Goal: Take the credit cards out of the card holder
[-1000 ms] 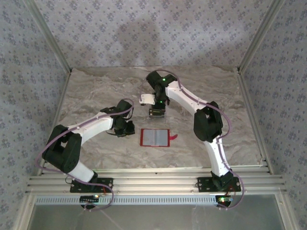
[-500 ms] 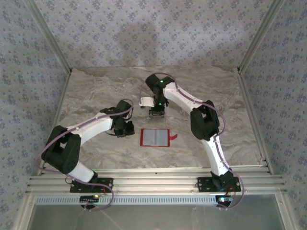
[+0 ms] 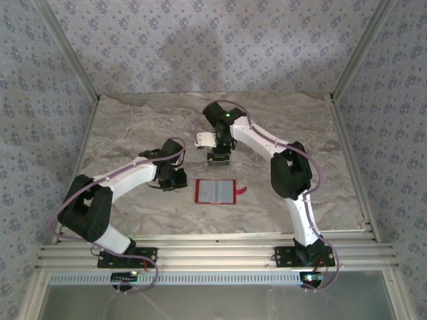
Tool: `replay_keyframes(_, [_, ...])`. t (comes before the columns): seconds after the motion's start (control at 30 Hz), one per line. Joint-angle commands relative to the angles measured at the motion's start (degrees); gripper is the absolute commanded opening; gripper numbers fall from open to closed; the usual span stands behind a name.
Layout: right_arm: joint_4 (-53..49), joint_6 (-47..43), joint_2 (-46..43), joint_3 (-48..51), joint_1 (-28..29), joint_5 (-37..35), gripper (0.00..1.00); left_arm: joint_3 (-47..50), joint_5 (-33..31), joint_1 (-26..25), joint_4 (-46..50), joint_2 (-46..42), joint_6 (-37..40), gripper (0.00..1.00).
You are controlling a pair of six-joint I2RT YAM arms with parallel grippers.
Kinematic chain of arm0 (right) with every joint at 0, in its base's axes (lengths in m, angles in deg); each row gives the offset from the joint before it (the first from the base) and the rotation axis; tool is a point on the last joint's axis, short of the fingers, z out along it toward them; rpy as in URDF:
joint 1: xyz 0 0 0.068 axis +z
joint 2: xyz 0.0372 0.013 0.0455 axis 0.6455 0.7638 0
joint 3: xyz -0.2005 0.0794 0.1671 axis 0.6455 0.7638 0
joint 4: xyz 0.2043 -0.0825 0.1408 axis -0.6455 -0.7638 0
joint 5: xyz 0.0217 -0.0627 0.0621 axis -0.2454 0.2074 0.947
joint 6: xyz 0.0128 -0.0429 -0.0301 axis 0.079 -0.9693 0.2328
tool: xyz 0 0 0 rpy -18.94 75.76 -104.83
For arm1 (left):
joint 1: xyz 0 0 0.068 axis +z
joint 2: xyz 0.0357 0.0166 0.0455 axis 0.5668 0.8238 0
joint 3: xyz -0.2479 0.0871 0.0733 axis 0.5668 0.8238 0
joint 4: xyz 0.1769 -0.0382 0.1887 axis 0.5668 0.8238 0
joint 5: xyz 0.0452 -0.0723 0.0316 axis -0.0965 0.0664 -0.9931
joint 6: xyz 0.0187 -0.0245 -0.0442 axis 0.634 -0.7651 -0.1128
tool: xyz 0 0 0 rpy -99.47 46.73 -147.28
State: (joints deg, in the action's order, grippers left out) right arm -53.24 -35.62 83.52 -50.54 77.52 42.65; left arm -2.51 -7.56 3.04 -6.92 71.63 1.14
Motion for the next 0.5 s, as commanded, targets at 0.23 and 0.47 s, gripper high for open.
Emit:
replay_keyframes(0.23, [7.2,11.5,-8.5,5.7,1.1,-0.8,0.24,-0.3,4.2,0.4,-0.8,-0.1,1.3,0.18])
replay_keyframes(0.47, [15.6,33.8,-16.1,15.9,1.1,2.9,0.24,-1.7,7.3,-0.9,-1.4,3.6,2.0,0.18])
